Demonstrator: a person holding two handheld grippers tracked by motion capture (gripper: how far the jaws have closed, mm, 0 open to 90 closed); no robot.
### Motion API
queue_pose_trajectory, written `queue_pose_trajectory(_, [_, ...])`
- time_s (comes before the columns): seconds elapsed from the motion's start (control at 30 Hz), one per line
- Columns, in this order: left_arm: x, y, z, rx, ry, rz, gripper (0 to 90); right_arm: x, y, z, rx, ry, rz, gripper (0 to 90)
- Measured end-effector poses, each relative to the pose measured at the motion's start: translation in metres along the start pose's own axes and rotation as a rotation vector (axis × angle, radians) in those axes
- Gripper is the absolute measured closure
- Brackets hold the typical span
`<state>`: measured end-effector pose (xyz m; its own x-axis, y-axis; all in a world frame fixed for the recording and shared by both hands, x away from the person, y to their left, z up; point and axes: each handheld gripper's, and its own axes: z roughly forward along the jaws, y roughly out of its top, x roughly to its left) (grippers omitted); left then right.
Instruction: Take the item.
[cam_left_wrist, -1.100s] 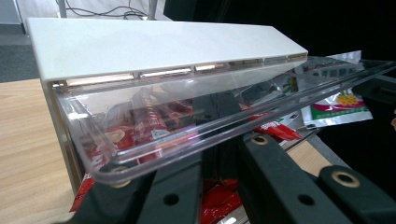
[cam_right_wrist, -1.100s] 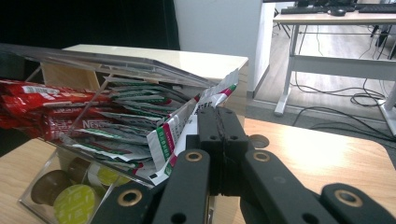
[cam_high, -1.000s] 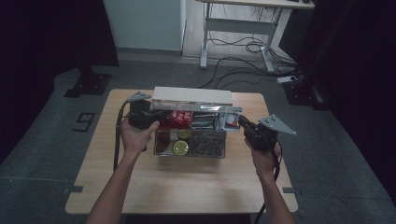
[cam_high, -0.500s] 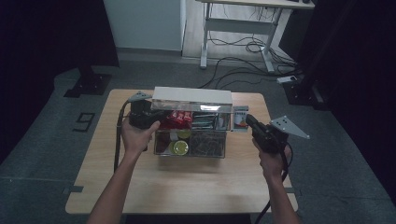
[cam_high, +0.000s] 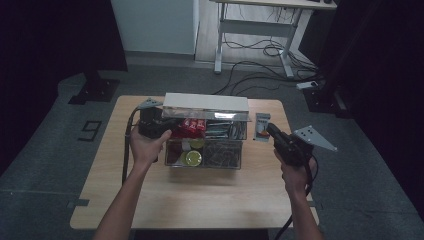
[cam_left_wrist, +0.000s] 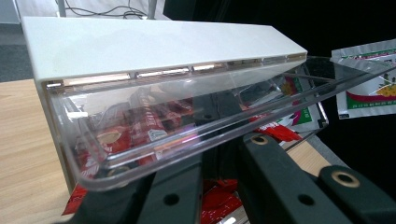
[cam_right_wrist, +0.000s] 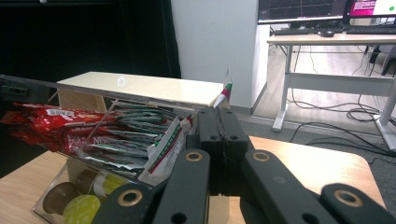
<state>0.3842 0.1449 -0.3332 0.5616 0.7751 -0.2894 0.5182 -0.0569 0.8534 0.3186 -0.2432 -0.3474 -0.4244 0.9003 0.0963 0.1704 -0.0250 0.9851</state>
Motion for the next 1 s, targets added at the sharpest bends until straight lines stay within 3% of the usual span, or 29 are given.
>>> queue_pose_trajectory(0.47, [-0.001, 0.0, 0.001, 0.002, -0.001, 0.0, 88.8, -0.01, -0.011, -0.004, 0.017, -0.017, 0.013, 89.9])
queue_pose_trajectory(1.0, [-0.002, -0.001, 0.002, 0.007, 0.001, 0.002, 88.8, -0.022, -0.035, -0.003, 0.077, -0.025, 0.037, 89.9])
